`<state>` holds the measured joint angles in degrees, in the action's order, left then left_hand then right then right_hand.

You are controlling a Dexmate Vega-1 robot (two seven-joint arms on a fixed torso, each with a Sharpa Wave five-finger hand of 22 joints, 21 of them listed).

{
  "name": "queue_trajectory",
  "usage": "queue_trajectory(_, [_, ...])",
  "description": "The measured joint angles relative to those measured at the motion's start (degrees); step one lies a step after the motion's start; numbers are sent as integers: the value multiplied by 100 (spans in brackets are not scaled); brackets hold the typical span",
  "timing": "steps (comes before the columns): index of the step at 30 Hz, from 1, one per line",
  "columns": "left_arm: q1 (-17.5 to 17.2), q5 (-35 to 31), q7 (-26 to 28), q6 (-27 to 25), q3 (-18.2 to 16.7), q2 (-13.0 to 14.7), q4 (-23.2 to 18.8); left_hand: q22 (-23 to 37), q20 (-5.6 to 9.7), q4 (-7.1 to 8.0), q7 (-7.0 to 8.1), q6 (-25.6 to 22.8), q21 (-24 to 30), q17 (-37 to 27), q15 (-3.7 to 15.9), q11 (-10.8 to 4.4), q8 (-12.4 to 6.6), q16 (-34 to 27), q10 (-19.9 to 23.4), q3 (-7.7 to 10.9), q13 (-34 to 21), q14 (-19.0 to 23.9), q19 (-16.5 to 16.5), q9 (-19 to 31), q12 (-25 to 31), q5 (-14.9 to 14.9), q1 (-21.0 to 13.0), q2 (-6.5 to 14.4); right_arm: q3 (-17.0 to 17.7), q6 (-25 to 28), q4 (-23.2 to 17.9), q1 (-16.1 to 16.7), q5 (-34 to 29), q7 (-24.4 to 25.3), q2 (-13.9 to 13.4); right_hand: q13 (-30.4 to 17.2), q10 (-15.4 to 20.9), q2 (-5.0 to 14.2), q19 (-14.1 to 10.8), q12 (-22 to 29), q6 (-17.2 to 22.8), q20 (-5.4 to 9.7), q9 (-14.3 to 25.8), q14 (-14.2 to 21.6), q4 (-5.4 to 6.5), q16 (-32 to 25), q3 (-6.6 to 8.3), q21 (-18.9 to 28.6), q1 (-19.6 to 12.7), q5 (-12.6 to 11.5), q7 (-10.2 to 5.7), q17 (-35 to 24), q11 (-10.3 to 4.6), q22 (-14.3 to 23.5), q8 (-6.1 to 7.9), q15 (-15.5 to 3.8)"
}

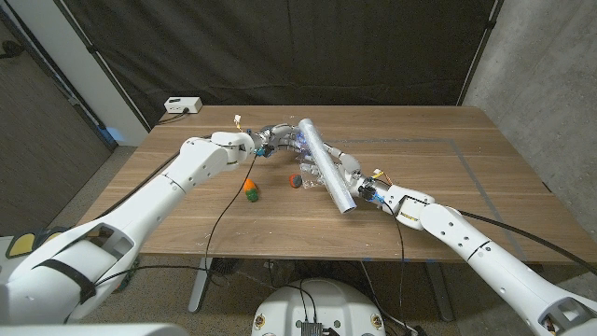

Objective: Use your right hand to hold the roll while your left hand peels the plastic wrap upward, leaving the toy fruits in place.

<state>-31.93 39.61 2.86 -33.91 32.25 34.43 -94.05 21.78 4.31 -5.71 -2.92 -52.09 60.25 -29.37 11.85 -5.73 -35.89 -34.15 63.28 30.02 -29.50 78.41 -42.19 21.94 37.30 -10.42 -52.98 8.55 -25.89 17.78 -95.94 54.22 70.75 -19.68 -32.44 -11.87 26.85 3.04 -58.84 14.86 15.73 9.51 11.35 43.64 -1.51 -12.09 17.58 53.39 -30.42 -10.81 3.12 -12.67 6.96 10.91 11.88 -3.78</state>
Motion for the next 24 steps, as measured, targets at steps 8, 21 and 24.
queue_trajectory(8, [310, -238, 158, -750, 292, 181, -389, -69, 10, 1, -32, 31, 121, -26, 2, 31, 31, -44, 31, 78, 58, 102, -91, 27, -1, 1, -3, -1, 77, 305, 66, -45, 295, 164, 41, 0, -49, -104, 0, -29, -49, 0, 0, -43, 39, 11, -40, -21, 104, 0, 47, 0, 9, 0, 0, 43])
queue_trajectory(21, [509, -364, -493, -718, 422, 518, -796, -228, 61, 2, -123, -41, 343, 44, 3, 143, 35, -44, 143, 235, 166, 162, -292, 139, 21, -41, -49, -28, 216, 569, 221, -116, 602, 504, 164, 0, -49, -102, -12, -29, -26, 13, -1, -51, 9, 11, 54, -64, 102, 0, 25, 1, 9, 13, -1, 84])
queue_trajectory(24, [510, -364, -630, -607, 421, 554, -838, -261, 81, 9, -123, -42, 381, 67, 13, 164, 35, -44, 164, 275, 190, 175, -325, 157, 20, -40, -49, -28, 227, 602, 251, -133, 618, 555, 173, 0, -49, -111, -61, -29, -27, 20, 27, -45, 36, 11, 27, -64, 154, 0, 26, 1, 8, 0, -1, 106])
